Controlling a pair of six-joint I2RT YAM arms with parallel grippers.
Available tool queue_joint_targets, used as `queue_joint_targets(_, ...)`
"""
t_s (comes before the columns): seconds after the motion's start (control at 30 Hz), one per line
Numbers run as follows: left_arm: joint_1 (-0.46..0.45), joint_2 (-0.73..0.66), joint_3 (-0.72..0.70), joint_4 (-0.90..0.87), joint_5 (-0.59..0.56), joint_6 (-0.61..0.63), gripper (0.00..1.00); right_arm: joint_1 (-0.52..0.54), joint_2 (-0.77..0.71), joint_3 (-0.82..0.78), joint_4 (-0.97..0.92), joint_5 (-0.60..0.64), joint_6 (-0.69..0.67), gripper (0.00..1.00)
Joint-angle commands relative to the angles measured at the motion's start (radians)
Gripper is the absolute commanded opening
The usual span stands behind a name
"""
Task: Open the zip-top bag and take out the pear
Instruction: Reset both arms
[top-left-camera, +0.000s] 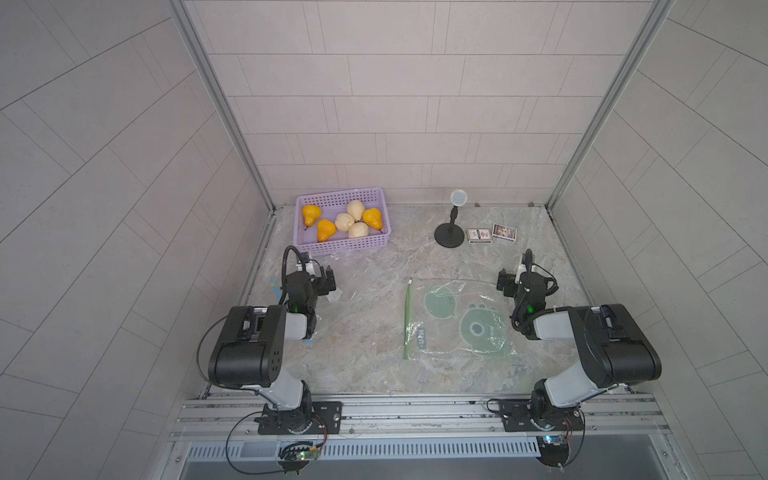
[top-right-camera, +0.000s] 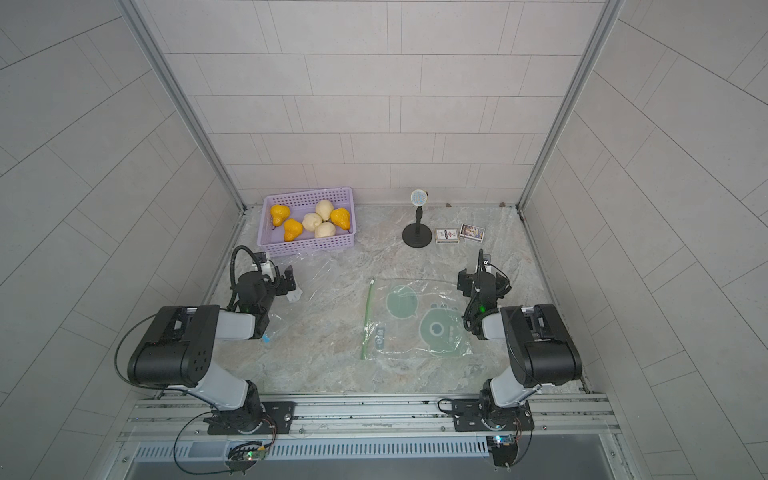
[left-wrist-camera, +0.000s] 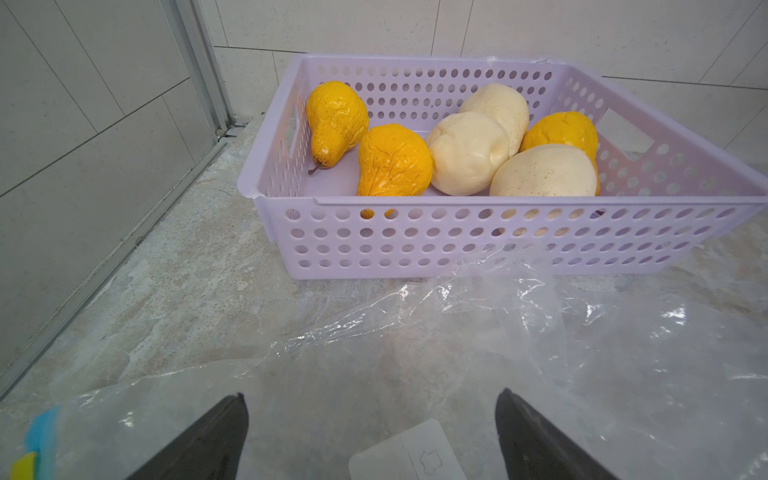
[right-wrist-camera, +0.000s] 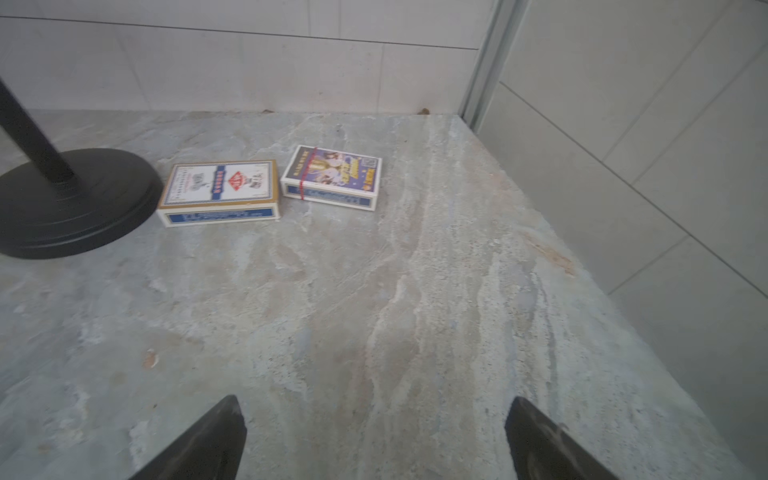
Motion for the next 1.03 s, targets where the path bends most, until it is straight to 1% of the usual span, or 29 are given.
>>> queue_joint_targets(0.0, 0.007, 0.003, -0.016, 0.052, 0.143, 0.079, 1.00, 0.006, -0.025, -0.066, 0.120, -0.181, -0.082, 1.00)
queue_joint_targets(0.03, 0.008, -0.002, -0.014, 0.037, 0.124, 0.070, 1.00, 0.005, -0.023, -0.069, 0.132, -0.199, -0.091, 1.00)
queue_joint_targets(0.07, 0.009, 0.004, -0.011, 0.047, 0.078, 0.049, 1.00, 0.006, -0.020, -0.054, 0.109, -0.170, -0.079, 1.00)
queue_joint_targets(0.1, 0.009, 0.009, -0.004, 0.042, -0.002, 0.013, 1.00, 0.004, -0.018, -0.022, 0.053, -0.059, -0.029, 1.00)
queue_joint_targets(0.13, 0.010, -0.002, 0.005, -0.002, -0.105, -0.016, 1.00, -0.007, -0.013, 0.021, -0.029, 0.116, 0.064, 1.00)
queue_joint_targets(0.2, 0.009, -0.008, -0.007, 0.009, -0.138, -0.024, 1.00, -0.003, -0.013, 0.012, -0.009, 0.125, 0.053, 1.00)
queue_joint_targets(0.37, 0.007, -0.002, -0.019, 0.047, -0.128, -0.022, 1.00, -0.001, -0.012, 0.009, 0.000, 0.128, 0.050, 1.00)
queue_joint_targets(0.47, 0.008, -0.001, -0.032, 0.074, -0.029, 0.018, 1.00, -0.001, -0.016, -0.001, 0.012, 0.122, 0.051, 1.00)
queue_joint_targets(0.5, 0.009, 0.000, -0.032, 0.074, -0.024, 0.018, 1.00, -0.001, -0.014, -0.001, 0.016, 0.124, 0.052, 1.00)
queue_joint_targets(0.57, 0.009, -0.005, -0.039, 0.080, -0.055, 0.009, 1.00, 0.002, -0.015, 0.015, -0.018, 0.133, 0.048, 1.00)
queue_joint_targets(0.67, 0.009, -0.005, -0.026, 0.056, -0.124, -0.021, 1.00, 0.007, -0.013, 0.014, -0.011, 0.140, 0.044, 1.00)
queue_joint_targets(1.0, 0.005, -0.002, -0.010, 0.030, -0.111, -0.014, 1.00, 0.007, -0.014, 0.016, -0.017, 0.140, 0.048, 1.00)
